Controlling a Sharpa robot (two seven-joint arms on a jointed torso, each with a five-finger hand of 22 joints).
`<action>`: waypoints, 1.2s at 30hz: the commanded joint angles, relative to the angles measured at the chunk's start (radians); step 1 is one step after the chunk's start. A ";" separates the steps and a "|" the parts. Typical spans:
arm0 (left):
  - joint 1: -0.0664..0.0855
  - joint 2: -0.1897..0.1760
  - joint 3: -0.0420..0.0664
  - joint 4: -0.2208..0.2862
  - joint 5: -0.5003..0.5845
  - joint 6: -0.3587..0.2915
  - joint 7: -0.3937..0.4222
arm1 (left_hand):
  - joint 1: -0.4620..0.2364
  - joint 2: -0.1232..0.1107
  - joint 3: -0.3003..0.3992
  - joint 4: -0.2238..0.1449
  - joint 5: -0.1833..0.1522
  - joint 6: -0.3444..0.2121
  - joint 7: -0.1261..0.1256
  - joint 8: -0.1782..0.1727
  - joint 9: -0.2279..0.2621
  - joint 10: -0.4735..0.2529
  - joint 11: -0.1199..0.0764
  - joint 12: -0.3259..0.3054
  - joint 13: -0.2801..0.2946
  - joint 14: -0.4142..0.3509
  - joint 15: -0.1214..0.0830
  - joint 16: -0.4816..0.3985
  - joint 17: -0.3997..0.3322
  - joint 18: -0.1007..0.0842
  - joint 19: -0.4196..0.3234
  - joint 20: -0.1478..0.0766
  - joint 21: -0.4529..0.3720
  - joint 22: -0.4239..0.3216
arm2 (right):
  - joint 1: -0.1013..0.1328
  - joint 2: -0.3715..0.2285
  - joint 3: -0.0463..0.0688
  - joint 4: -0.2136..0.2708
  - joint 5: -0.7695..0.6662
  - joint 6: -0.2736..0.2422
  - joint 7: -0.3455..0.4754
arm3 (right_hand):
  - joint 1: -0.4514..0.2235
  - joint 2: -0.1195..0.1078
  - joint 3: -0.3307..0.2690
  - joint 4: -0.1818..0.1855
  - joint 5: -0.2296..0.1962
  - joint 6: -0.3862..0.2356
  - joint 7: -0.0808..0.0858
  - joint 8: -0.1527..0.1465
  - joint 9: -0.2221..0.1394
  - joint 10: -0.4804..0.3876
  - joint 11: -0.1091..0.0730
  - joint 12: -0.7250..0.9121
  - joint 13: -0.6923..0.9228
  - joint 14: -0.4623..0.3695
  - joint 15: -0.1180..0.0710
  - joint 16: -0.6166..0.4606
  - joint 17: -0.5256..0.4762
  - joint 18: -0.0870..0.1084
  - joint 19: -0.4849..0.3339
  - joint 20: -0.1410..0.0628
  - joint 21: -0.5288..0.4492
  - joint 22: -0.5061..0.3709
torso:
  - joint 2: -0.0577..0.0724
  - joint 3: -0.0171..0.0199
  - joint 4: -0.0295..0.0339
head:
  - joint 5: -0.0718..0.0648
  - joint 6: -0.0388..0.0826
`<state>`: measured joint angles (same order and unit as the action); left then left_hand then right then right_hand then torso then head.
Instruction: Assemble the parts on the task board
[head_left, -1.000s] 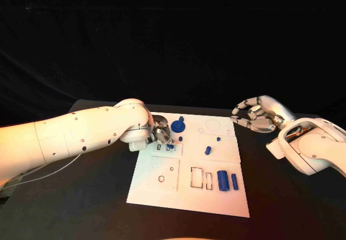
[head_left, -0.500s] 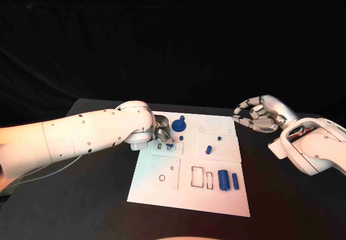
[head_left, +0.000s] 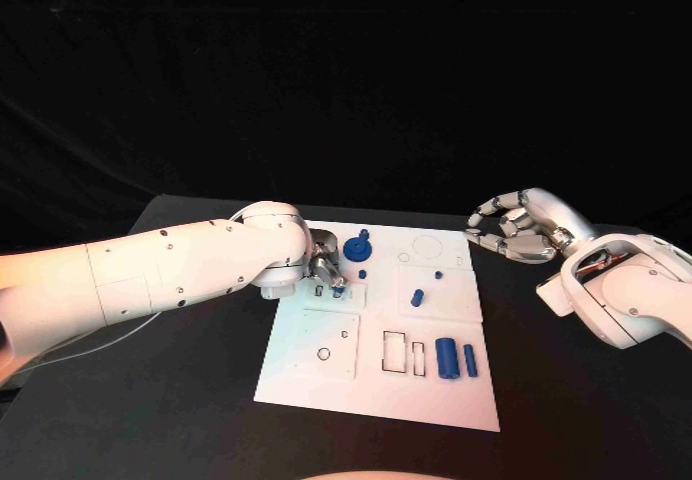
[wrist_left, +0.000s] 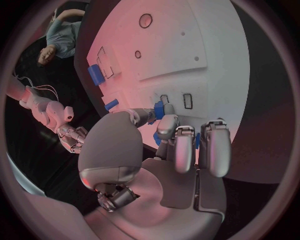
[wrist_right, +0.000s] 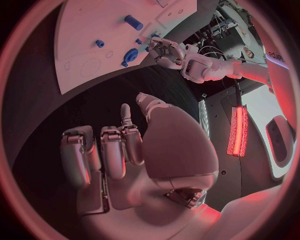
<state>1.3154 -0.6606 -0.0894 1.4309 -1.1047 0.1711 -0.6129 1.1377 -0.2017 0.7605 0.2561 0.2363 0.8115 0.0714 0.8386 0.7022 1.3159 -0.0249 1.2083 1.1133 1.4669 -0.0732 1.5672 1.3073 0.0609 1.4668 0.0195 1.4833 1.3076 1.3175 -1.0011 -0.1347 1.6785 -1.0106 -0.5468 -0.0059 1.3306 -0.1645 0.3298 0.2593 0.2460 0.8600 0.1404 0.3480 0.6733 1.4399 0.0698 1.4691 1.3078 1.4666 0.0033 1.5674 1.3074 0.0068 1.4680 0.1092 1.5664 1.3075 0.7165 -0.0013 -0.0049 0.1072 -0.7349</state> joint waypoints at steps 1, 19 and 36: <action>-0.001 0.002 0.000 0.001 -0.020 0.026 -0.002 | -0.010 -0.001 0.167 -0.168 0.001 0.018 -0.023 0.006 0.017 0.008 0.000 0.008 0.004 0.104 -0.010 0.004 0.263 -0.021 0.021 -0.007 0.005 0.065 | -0.001 0.000 0.000 0.001 -0.003 0.004 0.008 | 0.003 0.000 -0.001 0.005 0.005 -0.007 0.002 0.003 0.001 0.001 -0.006 0.001 0.127 0.098 -0.008 -0.003 0.240 -0.007 0.103 -0.006 0.004 0.263 | 0.000 -0.0009 0.0003 | 0.000 -0.002; -0.004 -0.001 -0.002 0.001 -0.038 0.050 -0.003 | -0.037 -0.007 0.154 -0.163 -0.013 0.021 -0.031 0.025 0.015 0.018 -0.006 0.019 0.009 0.104 -0.015 0.004 0.263 -0.022 0.024 -0.011 0.008 0.072 | -0.001 0.000 0.000 0.001 -0.003 0.004 0.009 | 0.002 0.001 -0.001 0.007 0.005 -0.006 0.002 0.004 0.002 0.002 -0.006 0.001 0.127 0.098 -0.008 -0.003 0.239 -0.007 0.103 -0.006 0.004 0.263 | -0.001 -0.0005 0.0008 | 0.001 -0.008; -0.005 -0.003 -0.002 0.008 -0.035 0.060 -0.003 | -0.054 -0.013 0.140 -0.155 -0.017 0.023 -0.036 0.035 0.011 0.022 -0.010 0.025 0.012 0.104 -0.018 0.004 0.263 -0.023 0.026 -0.014 0.010 0.078 | -0.001 -0.002 0.000 0.001 -0.003 0.003 0.010 | 0.000 0.001 -0.001 0.009 0.005 -0.005 0.001 0.006 0.003 0.002 -0.006 0.001 0.127 0.098 -0.008 -0.004 0.238 -0.007 0.103 -0.006 0.004 0.263 | -0.001 0.0004 0.0005 | 0.002 -0.011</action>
<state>1.3116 -0.6640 -0.0910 1.4358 -1.1372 0.2093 -0.6140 1.0928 -0.2150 0.7826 0.2228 0.2258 0.8204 0.0529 0.8673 0.7024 1.3318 -0.0339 1.2277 1.1236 1.4634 -0.0839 1.5672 1.3079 0.0454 1.4667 0.0124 1.4862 1.3075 1.3175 -1.0023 -0.1347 1.6786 -1.0103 -0.5470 -0.0042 1.3306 -0.1645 0.3269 0.2622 0.2460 0.8600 0.1404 0.3480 0.6757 1.4398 0.0698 1.4691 1.3075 1.4666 0.0033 1.5674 1.3079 0.0067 1.4680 0.1092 1.5663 1.3076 0.7157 -0.0013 -0.0043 0.1084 -0.7462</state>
